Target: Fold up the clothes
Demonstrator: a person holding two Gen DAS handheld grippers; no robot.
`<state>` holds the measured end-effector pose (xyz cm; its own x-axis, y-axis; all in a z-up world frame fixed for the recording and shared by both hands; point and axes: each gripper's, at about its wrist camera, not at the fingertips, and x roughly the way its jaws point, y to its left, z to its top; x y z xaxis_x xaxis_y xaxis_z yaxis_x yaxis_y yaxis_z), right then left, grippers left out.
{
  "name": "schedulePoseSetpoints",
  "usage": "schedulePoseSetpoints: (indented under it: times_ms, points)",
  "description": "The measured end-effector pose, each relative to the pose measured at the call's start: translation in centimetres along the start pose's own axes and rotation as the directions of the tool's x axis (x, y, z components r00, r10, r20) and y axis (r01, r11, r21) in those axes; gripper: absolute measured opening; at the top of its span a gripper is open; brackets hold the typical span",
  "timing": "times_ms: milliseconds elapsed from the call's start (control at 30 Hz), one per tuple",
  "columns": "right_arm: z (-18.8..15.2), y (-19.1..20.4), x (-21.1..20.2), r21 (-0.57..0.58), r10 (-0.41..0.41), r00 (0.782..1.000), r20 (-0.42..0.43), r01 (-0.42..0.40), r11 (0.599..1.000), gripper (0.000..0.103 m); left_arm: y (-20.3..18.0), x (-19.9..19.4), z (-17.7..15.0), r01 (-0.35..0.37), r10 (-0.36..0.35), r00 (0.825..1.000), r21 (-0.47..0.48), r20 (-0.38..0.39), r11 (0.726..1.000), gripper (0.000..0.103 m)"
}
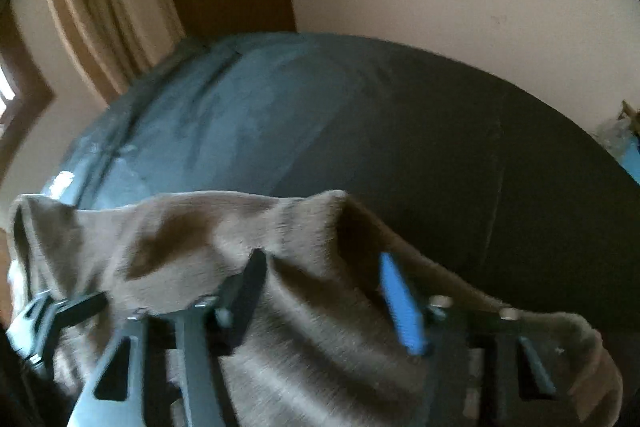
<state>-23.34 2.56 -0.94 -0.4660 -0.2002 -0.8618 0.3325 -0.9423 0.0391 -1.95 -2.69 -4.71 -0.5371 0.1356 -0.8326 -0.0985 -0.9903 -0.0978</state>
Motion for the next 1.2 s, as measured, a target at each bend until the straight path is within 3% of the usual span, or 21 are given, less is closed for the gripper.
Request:
schedulePoseSetpoints:
  times_ms: [267, 433, 600, 867, 1033, 1200]
  points:
    - [1.8, 0.5, 2.3, -0.054, -0.119, 0.992, 0.037, 0.121, 0.991, 0.049, -0.2, 0.1, 0.1, -0.005, 0.005, 1.0, 0.011, 0.004, 1.0, 0.1]
    - [2.0, 0.4, 2.1, -0.032, -0.123, 0.992, 0.038, 0.124, 0.992, 0.049, -0.3, 0.3, -0.1, -0.019, 0.019, 1.0, 0.033, 0.009, 0.999, 0.102]
    - [-0.3, -1.1, -1.8, 0.009, -0.142, 0.987, 0.08, 0.141, 0.99, 0.049, -0.6, 0.4, 0.4, -0.011, 0.011, 1.0, 0.025, 0.01, 1.0, 0.102]
    - [-6.1, -10.3, -8.0, 0.217, -0.288, 0.956, 0.045, 0.272, 0.937, 0.05, -0.8, 0.5, 0.5, -0.018, 0.017, 1.0, 0.027, 0.015, 0.999, 0.102]
    - [-10.4, -14.3, -8.6, 0.309, -0.317, 0.948, -0.038, 0.313, 0.898, 0.05, -0.9, 0.6, 0.4, -0.034, 0.033, 0.999, 0.035, 0.02, 0.999, 0.102]
    - [-12.0, -15.2, -8.0, 0.282, -0.345, 0.936, -0.073, 0.352, 0.893, 0.05, -1.1, 0.6, 0.4, -0.039, 0.039, 0.999, 0.037, 0.022, 0.999, 0.102]
